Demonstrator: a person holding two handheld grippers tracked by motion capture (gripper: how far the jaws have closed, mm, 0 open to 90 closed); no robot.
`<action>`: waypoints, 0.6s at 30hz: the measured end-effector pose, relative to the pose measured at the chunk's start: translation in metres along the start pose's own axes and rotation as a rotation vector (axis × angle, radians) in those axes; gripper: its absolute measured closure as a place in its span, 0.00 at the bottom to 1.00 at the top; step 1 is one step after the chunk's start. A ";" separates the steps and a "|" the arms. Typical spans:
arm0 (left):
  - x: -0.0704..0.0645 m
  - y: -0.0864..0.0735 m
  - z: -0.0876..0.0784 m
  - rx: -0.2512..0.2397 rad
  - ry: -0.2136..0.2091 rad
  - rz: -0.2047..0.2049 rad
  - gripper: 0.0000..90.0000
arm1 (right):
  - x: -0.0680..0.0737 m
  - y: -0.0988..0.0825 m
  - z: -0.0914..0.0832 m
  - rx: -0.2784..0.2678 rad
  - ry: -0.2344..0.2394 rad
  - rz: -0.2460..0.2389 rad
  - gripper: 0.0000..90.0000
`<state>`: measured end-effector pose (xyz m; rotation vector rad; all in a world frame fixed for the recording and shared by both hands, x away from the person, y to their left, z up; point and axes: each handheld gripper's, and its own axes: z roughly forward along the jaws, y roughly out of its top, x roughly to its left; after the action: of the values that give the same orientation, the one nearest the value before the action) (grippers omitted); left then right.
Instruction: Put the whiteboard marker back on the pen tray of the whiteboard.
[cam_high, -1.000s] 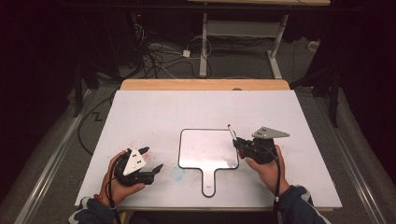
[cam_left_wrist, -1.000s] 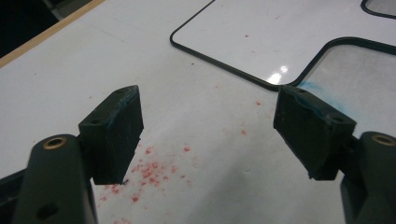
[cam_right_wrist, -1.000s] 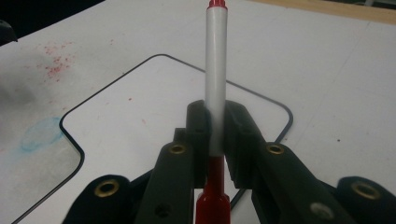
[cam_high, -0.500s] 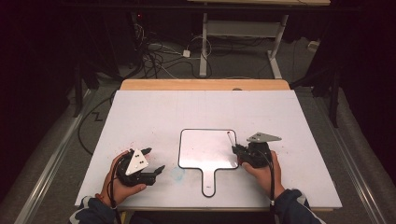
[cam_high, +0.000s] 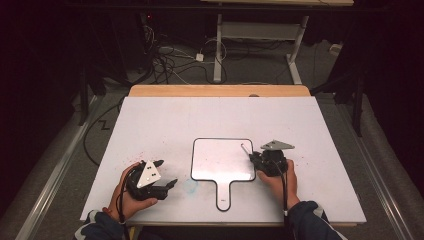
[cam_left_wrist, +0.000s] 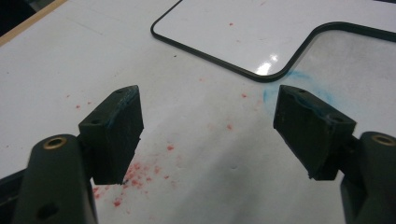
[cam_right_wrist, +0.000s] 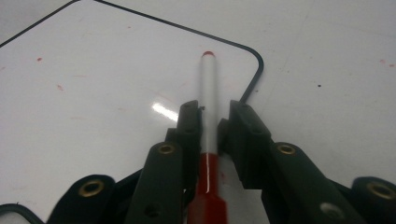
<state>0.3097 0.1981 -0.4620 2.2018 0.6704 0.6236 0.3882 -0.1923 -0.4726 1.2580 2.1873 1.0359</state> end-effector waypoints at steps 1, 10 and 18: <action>0.000 0.000 0.000 0.000 0.001 -0.001 0.26 | 0.001 0.000 0.000 0.003 -0.005 -0.008 0.82; 0.000 -0.001 0.000 0.005 0.001 -0.006 0.26 | 0.003 0.019 -0.003 -0.041 0.036 -0.168 0.90; -0.001 -0.002 0.002 0.023 -0.010 -0.010 0.26 | 0.011 0.024 0.015 0.060 0.166 -0.308 0.98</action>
<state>0.3094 0.1978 -0.4647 2.2196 0.6865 0.6025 0.4058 -0.1698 -0.4639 0.8451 2.4565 0.9837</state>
